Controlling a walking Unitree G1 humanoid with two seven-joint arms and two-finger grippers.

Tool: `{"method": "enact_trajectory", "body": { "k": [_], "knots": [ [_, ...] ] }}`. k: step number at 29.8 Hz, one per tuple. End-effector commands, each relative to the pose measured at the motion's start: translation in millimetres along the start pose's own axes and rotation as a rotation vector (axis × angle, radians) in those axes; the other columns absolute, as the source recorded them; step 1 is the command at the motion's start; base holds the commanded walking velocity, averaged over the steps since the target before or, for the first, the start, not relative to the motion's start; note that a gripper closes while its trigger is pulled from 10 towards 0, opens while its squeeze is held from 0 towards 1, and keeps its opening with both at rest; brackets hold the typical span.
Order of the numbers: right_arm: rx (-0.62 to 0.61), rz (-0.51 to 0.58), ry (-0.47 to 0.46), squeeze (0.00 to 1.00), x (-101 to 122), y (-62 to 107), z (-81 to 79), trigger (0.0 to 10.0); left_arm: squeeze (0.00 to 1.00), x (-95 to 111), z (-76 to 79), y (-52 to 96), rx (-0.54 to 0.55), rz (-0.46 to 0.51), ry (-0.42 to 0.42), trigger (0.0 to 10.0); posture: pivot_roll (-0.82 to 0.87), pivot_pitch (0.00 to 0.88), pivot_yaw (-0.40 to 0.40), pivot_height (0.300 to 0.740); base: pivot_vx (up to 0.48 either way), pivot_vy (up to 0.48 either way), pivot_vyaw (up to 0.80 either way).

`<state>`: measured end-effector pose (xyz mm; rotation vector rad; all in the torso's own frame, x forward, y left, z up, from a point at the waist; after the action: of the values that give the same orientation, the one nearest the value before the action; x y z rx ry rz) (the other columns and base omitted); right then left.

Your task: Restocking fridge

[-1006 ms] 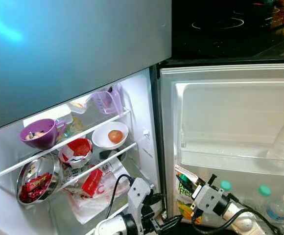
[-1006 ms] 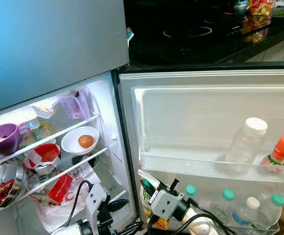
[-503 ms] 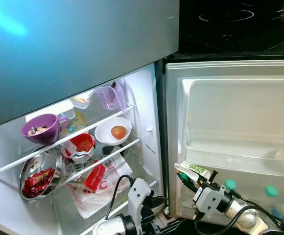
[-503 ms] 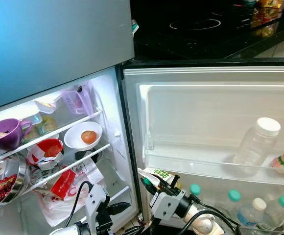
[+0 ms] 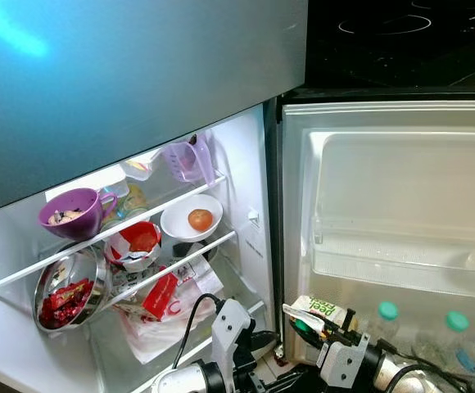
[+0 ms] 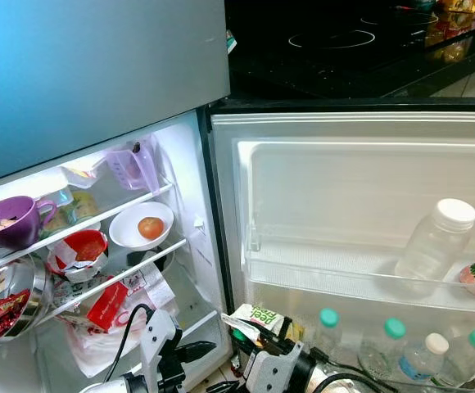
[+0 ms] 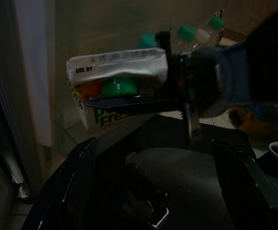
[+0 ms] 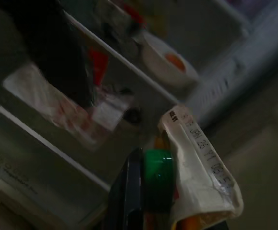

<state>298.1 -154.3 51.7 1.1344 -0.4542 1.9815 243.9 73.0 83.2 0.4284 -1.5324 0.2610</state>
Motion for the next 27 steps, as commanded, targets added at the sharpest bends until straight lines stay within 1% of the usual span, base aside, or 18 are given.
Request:
{"method": "enact_trajectory", "body": {
  "k": [1, 4, 6, 7, 8, 9, 10, 11, 12, 15, 19, 20, 23, 27],
  "knots": [
    [-0.047, -0.071, -0.066, 0.0, -12, 7.0, -4.5, 10.0, 0.0, -4, 2.7, 5.2, -0.006, -0.029, 0.004, 10.0, 0.08, 0.229, 0.108, 0.61, 0.0, 0.0, 0.0],
    [-0.078, -0.095, -0.09, 0.0, -16, 8.7, -3.7, 10.0, 0.0, -2, 2.6, 4.9, -0.01, -0.025, 0.003, 10.0, 0.08, 0.228, 0.11, 0.61, 0.0, 0.0, 0.0],
    [-0.149, -0.12, -0.14, 0.0, -19, 9.6, 2.7, 10.0, 0.0, -1, 2.4, 4.8, -0.013, -0.024, 0.001, 10.0, 0.09, 0.227, 0.112, 0.61, 0.0, 0.0, 0.0],
    [-0.149, -0.12, -0.14, 0.0, -19, 9.6, 2.7, 10.0, 0.0, -1, 2.4, 4.8, -0.013, -0.024, 0.001, 10.0, 0.09, 0.227, 0.112, 0.61, 0.0, 0.0, 0.0],
    [-0.21, -0.133, -0.186, 0.0, -21, 10.1, 9.6, 10.0, 0.0, 0, 2.3, 4.8, -0.015, -0.024, 0.0, 10.0, 0.09, 0.225, 0.113, 0.61, 0.0, 0.0, 0.0],
    [-0.255, -0.14, -0.23, 0.05, -22, 10.4, 15.1, 10.0, 0.0, 0, 2.2, 4.8, -0.017, -0.025, -0.002, 10.0, 0.09, 0.225, 0.113, 0.61, 0.0, 0.0, 0.0],
    [-0.301, -0.138, -0.276, 0.33, -23, 10.5, 21.3, 10.0, 0.0, 1, 2.0, 4.8, -0.017, -0.025, -0.003, 10.0, 0.09, 0.223, 0.114, 0.61, 0.0, 0.0, 0.0],
    [-0.327, -0.134, -0.306, 0.33, -23, 10.5, 25.0, 10.0, 0.0, 1, 1.8, 4.9, -0.018, -0.025, -0.005, 10.0, 0.09, 0.223, 0.114, 0.61, 0.0, 0.0, 0.0],
    [-0.353, -0.125, -0.339, 0.44, -22, 10.1, 29.1, 10.0, 0.0, 1, 1.6, 4.9, -0.018, -0.025, -0.005, 10.0, 0.09, 0.223, 0.115, 0.61, 0.0, 0.0, 0.0],
    [-0.416, -0.096, -0.431, 0.54, -21, 9.2, 39.3, 10.0, 0.0, 1, 1.5, 4.8, -0.019, -0.026, -0.007, 10.0, 0.09, 0.223, 0.115, 0.61, 0.0, 0.0, 0.0],
    [-0.451, -0.055, -0.532, 0.56, -18, 7.3, 47.2, 10.0, 0.0, 2, 1.6, 3.8, -0.023, -0.026, -0.008, 10.0, 0.08, 0.224, 0.116, 0.61, 0.0, 0.0, 0.0],
    [-0.458, -0.043, -0.553, 0.61, -18, 6.7, 48.7, 10.0, 0.0, 2, 1.6, 3.6, -0.024, -0.026, -0.009, 10.0, 0.08, 0.224, 0.114, 0.61, 0.0, 0.0, 0.0],
    [-0.472, -0.014, -0.606, 0.61, -16, 5.5, 53.0, 10.0, 0.0, 2, 1.6, 3.4, -0.025, -0.028, -0.009, 10.0, 0.08, 0.224, 0.114, 0.61, 0.0, 0.0, 0.0],
    [-0.464, -0.002, -0.631, 0.61, -15, 4.7, 53.6, 10.0, 0.0, 2, 1.7, 3.3, -0.026, -0.029, -0.008, 10.0, 0.08, 0.224, 0.114, 0.61, 0.0, 0.0, 0.0]
  ]
}}
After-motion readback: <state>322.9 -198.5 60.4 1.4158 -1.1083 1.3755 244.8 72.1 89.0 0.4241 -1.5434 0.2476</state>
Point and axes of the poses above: a point about 5 cm out from each wrist's last joint towards the gripper, its own y axis pointing back from the gripper into the wrist, its own x axis along the axis of the wrist's last joint, z = x × y, the point moved 1 cm from there along -y, pointing out of the wrist towards the gripper, and after that the axes turned 10 degrees about -y, right-handed, at the moved point
